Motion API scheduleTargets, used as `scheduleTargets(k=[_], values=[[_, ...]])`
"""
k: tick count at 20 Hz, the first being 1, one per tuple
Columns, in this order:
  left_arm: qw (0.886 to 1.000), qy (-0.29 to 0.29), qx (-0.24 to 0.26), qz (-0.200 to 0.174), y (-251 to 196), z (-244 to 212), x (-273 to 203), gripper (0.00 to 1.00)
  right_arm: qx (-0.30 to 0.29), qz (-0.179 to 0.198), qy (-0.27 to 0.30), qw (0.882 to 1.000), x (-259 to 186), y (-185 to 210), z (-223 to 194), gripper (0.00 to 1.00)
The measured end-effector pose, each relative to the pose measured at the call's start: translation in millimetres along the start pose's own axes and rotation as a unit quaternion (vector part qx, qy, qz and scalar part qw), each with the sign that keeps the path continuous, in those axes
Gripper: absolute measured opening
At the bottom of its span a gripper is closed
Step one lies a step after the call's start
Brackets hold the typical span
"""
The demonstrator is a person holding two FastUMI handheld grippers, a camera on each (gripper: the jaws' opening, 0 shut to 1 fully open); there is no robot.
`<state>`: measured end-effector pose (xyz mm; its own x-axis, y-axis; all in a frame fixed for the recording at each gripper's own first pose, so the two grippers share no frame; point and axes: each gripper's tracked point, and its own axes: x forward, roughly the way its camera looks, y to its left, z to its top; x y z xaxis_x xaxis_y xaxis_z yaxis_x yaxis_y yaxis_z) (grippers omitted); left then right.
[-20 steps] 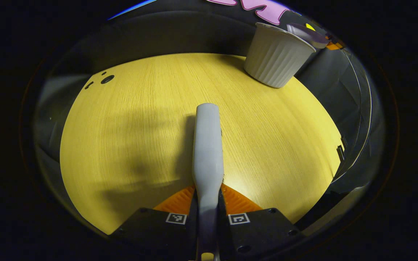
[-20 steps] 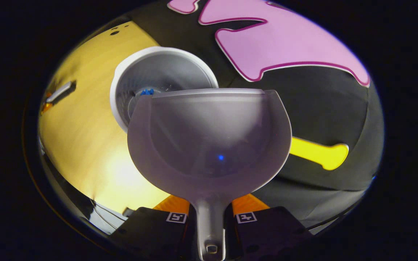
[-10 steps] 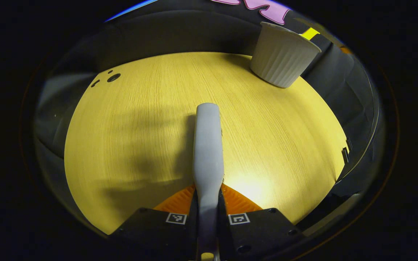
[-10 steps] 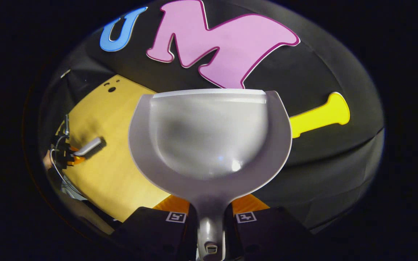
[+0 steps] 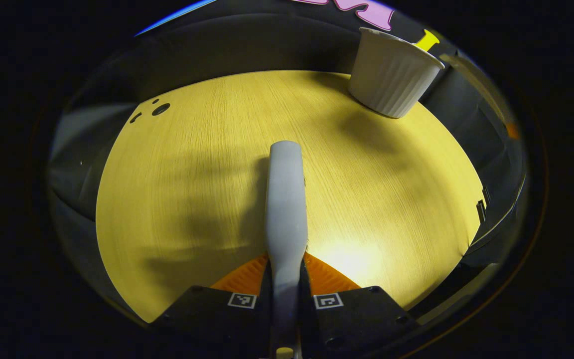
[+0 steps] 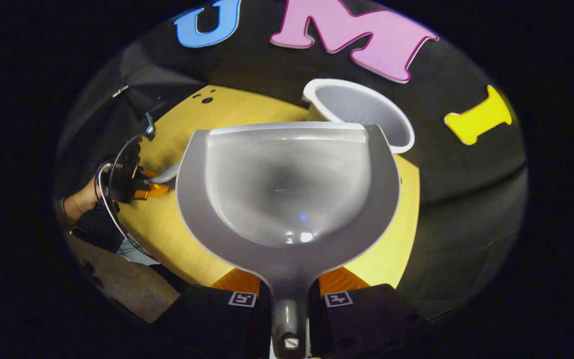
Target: Pick up the small broom and dustpan from the desktop, sweep the trash into the dustpan with the broom, and then empty the trash into the garbage bin.
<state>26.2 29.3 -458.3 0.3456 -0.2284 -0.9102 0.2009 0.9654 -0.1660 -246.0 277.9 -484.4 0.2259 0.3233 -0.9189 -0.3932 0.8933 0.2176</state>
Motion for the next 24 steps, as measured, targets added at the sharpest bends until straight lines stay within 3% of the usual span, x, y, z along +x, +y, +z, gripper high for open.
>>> scheduleTargets(k=[1, 2, 4, 7, 8, 12, 14, 15, 16, 21, 23, 24], values=[[1.0, 0.001, 0.001, 0.003, 0.6, 0.2, -0.5, 0.28, -0.005, 0.007, 0.012, 1.0, 12.6, 11.0, -13.1, 0.39], [1.0, 0.001, 0.002, 0.005, 1.0, 0.6, 0.0, 0.27, -0.009, 0.009, 0.023, 1.0, 24.2, 16.3, -24.5, 0.3], [1.0, 0.003, 0.004, 0.01, 2.0, 0.1, -1.0, 0.31, -0.01, 0.01, 0.045, 0.999, 51.4, 30.5, -44.0, 0.35], [1.0, 0.008, 0.009, 0.018, 3.0, -0.9, -0.7, 0.28, 0.003, 0.025, 0.063, 0.998, 88.8, 55.3, -61.0, 0.39], [1.0, 0.011, 0.01, 0.02, 3.4, -2.2, -0.5, 0.31, 0.008, 0.028, 0.068, 0.997, 100.5, 62.0, -66.2, 0.34], [0.999, 0.02, 0.01, 0.031, 3.9, -5.6, -1.0, 0.25, 0.019, 0.018, 0.078, 0.997, 137.7, 69.0, -81.6, 0.34], [0.999, 0.021, 0.01, 0.038, 5.2, -6.4, -1.1, 0.28, 0.02, 0.012, 0.082, 0.996, 149.2, 68.4, -86.3, 0.34], [0.999, 0.024, 0.012, 0.041, 4.6, -7.0, -2.6, 0.31, 0.021, 0.009, 0.085, 0.996, 154.0, 68.2, -88.8, 0.39], [0.999, 0.027, 0.015, 0.041, 5.2, -8.0, -2.5, 0.29, 0.023, 0.009, 0.087, 0.996, 157.3, 69.1, -90.8, 0.35], [0.998, 0.024, 0.033, 0.045, 6.4, -5.4, -3.3, 0.3, 0.038, 0.027, 0.095, 0.994, 162.7, 76.0, -94.1, 0.36], [0.998, 0.019, 0.043, 0.047, 5.1, -0.1, -4.9, 0.41, 0.042, 0.04, 0.097, 0.994, 164.0, 77.9, -95.1, 0.37], [0.998, 0.018, 0.045, 0.047, 2.3, -1.8, -5.9, 0.55, 0.043, 0.042, 0.091, 0.994, 164.5, 77.8, -95.6, 0.37]])
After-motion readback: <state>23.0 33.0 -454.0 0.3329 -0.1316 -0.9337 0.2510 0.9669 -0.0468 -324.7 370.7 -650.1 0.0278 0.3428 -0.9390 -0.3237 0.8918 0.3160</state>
